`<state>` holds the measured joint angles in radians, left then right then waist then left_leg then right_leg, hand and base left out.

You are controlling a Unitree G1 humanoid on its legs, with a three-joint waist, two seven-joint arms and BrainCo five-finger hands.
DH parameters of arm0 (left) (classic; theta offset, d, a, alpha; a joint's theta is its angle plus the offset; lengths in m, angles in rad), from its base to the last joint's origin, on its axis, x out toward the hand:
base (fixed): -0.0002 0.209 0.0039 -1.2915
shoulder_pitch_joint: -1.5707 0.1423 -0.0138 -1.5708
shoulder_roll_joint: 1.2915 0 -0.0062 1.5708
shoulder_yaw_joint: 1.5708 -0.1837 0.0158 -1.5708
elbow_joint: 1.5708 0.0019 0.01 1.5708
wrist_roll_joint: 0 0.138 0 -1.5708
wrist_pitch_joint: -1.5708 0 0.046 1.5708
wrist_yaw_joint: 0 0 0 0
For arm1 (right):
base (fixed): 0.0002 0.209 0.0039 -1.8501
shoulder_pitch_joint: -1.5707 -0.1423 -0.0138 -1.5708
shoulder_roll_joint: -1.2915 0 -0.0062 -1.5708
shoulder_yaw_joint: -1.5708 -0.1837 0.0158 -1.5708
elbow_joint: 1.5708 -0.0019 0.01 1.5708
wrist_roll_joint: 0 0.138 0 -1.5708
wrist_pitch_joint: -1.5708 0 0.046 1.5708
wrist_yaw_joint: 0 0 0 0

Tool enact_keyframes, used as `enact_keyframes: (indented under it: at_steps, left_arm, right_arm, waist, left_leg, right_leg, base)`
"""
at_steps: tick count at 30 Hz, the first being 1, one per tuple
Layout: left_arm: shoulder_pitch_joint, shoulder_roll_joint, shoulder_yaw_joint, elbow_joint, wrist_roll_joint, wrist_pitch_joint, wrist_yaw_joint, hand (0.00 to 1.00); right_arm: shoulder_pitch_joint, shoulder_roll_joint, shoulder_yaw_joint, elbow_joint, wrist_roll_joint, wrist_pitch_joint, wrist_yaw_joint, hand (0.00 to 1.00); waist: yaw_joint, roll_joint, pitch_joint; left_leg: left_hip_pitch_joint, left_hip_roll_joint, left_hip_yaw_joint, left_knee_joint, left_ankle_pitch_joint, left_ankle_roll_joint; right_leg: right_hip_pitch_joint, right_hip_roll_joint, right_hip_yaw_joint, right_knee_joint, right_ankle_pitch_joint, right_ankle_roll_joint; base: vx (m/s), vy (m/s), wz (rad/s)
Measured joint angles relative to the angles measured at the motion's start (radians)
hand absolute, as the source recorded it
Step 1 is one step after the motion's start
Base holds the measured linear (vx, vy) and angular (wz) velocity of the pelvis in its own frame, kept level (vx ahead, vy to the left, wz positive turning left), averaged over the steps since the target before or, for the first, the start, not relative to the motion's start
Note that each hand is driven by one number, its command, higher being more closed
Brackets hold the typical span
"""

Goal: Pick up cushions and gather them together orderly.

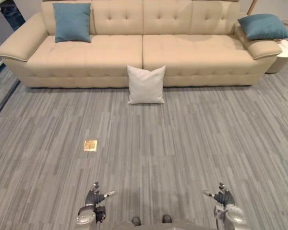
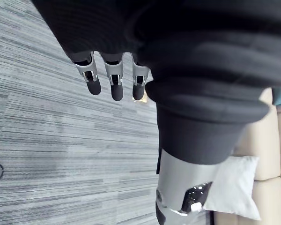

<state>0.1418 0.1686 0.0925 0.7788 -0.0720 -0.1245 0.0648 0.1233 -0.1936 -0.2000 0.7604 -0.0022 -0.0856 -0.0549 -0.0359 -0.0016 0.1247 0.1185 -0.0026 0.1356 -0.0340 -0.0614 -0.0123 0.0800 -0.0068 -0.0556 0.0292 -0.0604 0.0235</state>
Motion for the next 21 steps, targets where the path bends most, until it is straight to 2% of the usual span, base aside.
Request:
enact_keyframes:
  at_steps: [16, 18, 21]
  left_arm:
    - [0.038, 0.003, 0.001, -0.045, 0.004, 0.0, -0.02, 0.0]
    - [0.036, 0.003, 0.001, -0.053, 0.003, 0.0, -0.019, 0.0]
    - [0.035, 0.003, 0.002, -0.098, -0.002, -0.001, -0.018, 0.0]
  right_arm:
    - [0.033, -0.036, 0.0, -0.001, -0.04, 0.004, 0.012, 0.0]
    - [0.026, -0.036, 0.0, -0.001, -0.039, 0.004, 0.011, 0.0]
    - [-0.004, -0.036, -0.002, -0.001, -0.036, 0.005, 0.007, 0.0]
  waist:
    - [-0.004, 0.004, 0.006]
    - [-0.004, 0.003, 0.007]
    - [-0.002, 0.002, 0.022]
  left_leg:
    - [-0.058, -0.013, -0.007, 0.001, 0.0, 0.003]
    - [-0.076, -0.013, -0.003, 0.021, -0.016, 0.021]
    - [-0.137, -0.011, 0.011, 0.112, -0.074, 0.029]
  right_leg:
    - [-0.053, -0.014, -0.022, 0.001, -0.005, 0.002]
    - [-0.063, -0.015, -0.02, 0.002, -0.009, 0.007]
    - [-0.088, -0.018, 0.001, 0.007, -0.015, 0.014]
  base:
    - [0.0, -0.003, 0.01]
    - [0.05, 0.021, -0.05]
    - [0.06, 0.037, -0.13]
